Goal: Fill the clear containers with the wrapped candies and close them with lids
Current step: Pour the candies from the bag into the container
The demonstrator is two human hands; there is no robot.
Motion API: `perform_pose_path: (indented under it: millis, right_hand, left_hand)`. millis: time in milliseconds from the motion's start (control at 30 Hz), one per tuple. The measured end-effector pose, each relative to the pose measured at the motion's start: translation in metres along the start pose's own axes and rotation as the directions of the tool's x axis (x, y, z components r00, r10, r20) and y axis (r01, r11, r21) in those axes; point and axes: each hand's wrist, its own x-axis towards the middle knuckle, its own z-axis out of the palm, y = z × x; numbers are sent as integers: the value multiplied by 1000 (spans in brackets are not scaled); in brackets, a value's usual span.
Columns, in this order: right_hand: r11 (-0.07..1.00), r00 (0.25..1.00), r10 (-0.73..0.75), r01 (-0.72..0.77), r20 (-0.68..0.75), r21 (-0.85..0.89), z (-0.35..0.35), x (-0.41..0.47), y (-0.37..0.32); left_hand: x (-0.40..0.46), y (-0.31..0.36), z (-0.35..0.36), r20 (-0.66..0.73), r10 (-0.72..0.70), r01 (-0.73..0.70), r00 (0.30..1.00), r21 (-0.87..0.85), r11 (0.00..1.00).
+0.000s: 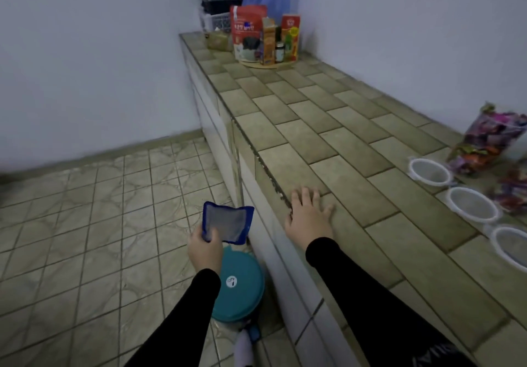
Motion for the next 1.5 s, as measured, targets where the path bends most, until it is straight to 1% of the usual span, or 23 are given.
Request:
perform_pose_path:
  millis: [100,200,267,333,433,533,600,700,800,933,1000,1233,1367,1433,1500]
  right_hand:
    - [1000,1000,2,-2,-18,-7,0,-1,0]
    - [1000,999,-10,10,-32,-21,2,-2,2]
    - [1000,999,-7,7,-42,-20,3,-3,2]
    - [1000,999,-8,7,-46,-29,5,-1,0]
    - [999,999,-4,3,-51,-37,2,-1,-1]
    - [999,998,0,-2,-58,-35,2,-1,0]
    - [999,998,-2,0,-57,-40,3,-2,0]
    - [999,998,-8,5,-56,-47,3,-3,0]
    - [998,998,-7,4,-59,-58,3,-3,0]
    - [998,998,-5,1,-66,-57,4,-1,-1]
    - [998,998,-4,-1,-70,-68,6,1,-1]
    - [997,997,13,-19,-78,-78,8,3,-2]
    - [997,995,32,-39,-97,-67,10,5,-3]
    - [997,994,34,-41,-102,-70,11,6,-3]
    - [997,994,35,-42,-104,-71,12,6,-3]
  left_hand:
    - [-11,-12,8,97,-68,54,993,144,988]
    - [-17,-29,14,134,-192,138,972,336,932]
    - [-18,-42,16,144,-266,193,953,388,901]
    - [-21,-52,15,147,-296,211,944,421,882]
    - [-29,-59,14,136,-337,262,932,392,882]
    - [-36,-77,13,224,-352,231,909,431,872]
    - [-38,-90,13,274,-385,199,882,524,828]
    - [-39,-109,17,276,-478,235,834,606,760]
    - [-39,-120,25,305,-520,241,798,629,739]
    - [-36,-125,39,316,-504,204,804,650,732]
    - [-32,-129,47,312,-504,182,805,680,711]
    - [-19,-155,66,310,-561,225,768,689,689]
    - [-13,-165,75,314,-543,251,779,638,728]
    - [-11,-170,78,348,-518,266,781,565,781]
    - [-12,-172,78,343,-503,307,793,488,817]
